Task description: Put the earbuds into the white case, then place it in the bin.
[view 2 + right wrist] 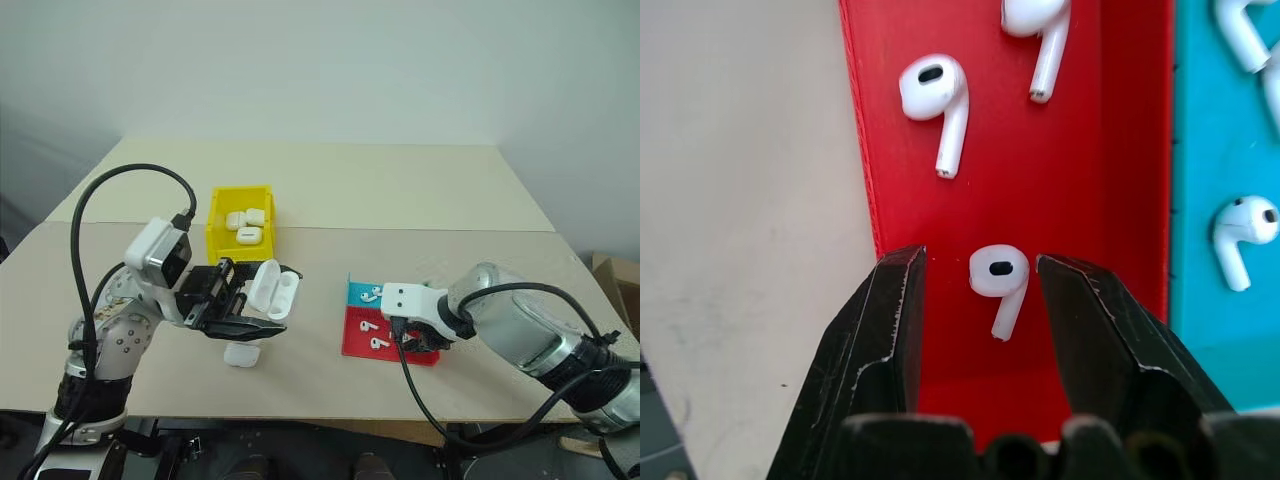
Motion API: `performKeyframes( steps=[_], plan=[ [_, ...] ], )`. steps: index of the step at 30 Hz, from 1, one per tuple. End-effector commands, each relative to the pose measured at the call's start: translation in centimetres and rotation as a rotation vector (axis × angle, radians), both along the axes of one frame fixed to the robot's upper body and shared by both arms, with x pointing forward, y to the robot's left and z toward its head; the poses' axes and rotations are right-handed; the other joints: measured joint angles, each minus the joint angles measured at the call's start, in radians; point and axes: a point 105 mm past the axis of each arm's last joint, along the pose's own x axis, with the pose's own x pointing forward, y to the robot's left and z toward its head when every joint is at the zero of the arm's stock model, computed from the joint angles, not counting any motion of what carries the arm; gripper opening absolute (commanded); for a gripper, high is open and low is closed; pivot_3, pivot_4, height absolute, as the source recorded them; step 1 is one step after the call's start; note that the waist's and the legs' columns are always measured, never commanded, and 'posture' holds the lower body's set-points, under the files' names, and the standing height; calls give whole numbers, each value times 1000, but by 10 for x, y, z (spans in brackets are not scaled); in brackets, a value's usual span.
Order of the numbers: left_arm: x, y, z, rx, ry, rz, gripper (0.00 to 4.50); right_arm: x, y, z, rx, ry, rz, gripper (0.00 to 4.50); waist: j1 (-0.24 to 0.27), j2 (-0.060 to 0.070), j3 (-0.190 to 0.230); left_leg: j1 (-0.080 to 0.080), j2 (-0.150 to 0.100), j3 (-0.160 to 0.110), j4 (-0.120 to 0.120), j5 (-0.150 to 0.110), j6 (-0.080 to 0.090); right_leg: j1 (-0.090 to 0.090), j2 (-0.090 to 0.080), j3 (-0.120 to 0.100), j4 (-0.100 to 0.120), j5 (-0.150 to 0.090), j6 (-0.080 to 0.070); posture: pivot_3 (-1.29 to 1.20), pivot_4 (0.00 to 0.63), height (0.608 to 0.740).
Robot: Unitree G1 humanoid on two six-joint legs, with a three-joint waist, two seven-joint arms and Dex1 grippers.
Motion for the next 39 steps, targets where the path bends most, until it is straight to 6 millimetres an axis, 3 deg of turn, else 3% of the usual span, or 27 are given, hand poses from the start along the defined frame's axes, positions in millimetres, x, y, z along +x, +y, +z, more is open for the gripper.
performKeyframes(
  steps=[1,14,17,20,25,30,35,39],
  plan=[
    [-7,0,8,-24,-49,-12,2807,3,-1,2,-17,-25,15,2198,0,0,0,0,0,0,0,0,0,0,0,0,0,0,0,0,150,740],
    [-7,0,8,-25,-54,7,2807,5,-7,-6,-48,-12,22,2198,0,0,0,1,0,0,0,0,0,1,0,0,0,0,0,0,150,740],
    [-7,0,8,-25,-56,10,2807,5,-7,-6,-48,-12,25,1609,0,0,0,1,0,0,0,0,0,1,0,0,0,0,0,0,150,740],
    [-8,-1,8,-24,-56,13,2807,5,-7,-7,-49,-11,28,674,0,0,0,1,0,0,0,0,0,1,0,0,0,0,0,0,150,740],
    [-7,-1,8,-23,-54,19,2807,6,-7,-3,-25,-20,1,633,0,0,0,1,0,0,0,0,0,1,0,0,0,0,0,0,150,740],
    [-3,-3,10,-35,-49,49,2807,4,5,43,239,-88,-58,633,1,0,0,0,0,0,0,0,0,0,0,0,0,0,0,0,150,740],
    [4,-9,15,-38,-37,76,2807,-12,21,120,861,-299,-7,633,4,0,0,0,0,-2,-1,0,0,2,0,-2,-1,0,0,0,150,740],
    [8,-15,21,-46,-39,69,2807,-32,27,164,1298,-369,28,633,5,0,0,-1,0,-3,-1,0,0,3,0,-3,-2,0,0,0,150,740]
  ],
)
